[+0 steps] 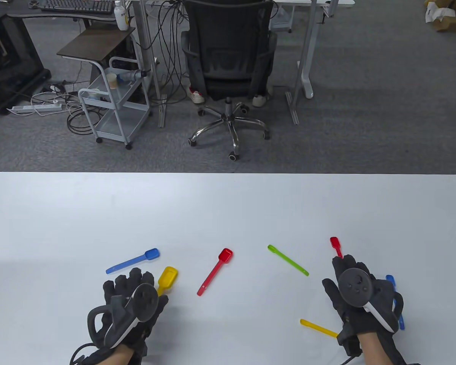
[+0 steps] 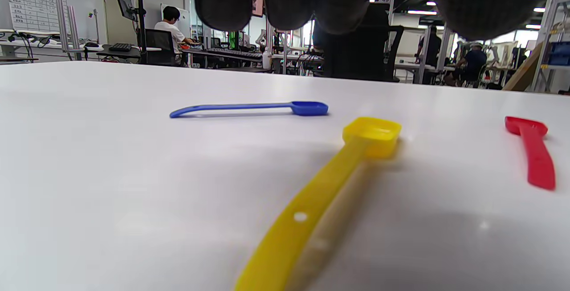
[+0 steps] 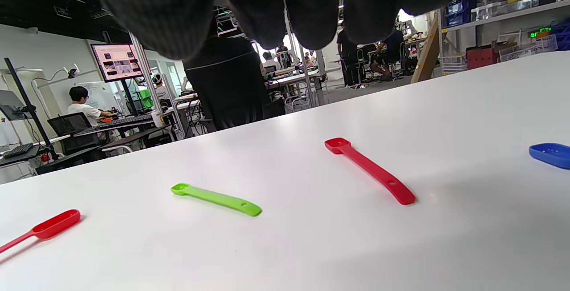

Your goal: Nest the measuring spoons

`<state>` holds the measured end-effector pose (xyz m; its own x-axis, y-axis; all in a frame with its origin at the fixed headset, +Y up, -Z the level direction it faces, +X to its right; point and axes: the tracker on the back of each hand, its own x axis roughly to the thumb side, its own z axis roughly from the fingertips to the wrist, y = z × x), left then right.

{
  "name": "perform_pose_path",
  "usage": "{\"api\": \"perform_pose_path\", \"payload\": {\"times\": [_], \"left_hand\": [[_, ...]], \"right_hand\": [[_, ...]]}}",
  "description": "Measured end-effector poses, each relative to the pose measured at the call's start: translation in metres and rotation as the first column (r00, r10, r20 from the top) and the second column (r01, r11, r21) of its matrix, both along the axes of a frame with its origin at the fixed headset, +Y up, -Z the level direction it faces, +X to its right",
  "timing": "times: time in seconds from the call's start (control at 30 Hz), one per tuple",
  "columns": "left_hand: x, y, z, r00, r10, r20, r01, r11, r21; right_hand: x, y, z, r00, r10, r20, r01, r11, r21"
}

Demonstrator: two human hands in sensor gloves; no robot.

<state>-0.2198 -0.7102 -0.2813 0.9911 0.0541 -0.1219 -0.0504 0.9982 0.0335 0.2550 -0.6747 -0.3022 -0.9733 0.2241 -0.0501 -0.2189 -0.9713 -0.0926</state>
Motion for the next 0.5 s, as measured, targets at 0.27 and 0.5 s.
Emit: {"api": "perform_pose_path", "payload": {"times": [0.27, 0.5], "left_hand": [[0.008, -0.028, -0.013, 0.997, -0.072, -0.001, 0.071, 0.99, -0.124], [0.007, -0.039, -0.02, 0.99, -0.136, -0.04, 0.126, 0.973, -0.192]], "right_hand": [[-0.002, 0.0, 0.0, 1.0, 0.003, -0.002, -0.003, 1.0, -0.006], [-0.003, 0.001, 0.0, 1.0, 0.004, -0.004, -0.004, 1.0, -0.002]]}}
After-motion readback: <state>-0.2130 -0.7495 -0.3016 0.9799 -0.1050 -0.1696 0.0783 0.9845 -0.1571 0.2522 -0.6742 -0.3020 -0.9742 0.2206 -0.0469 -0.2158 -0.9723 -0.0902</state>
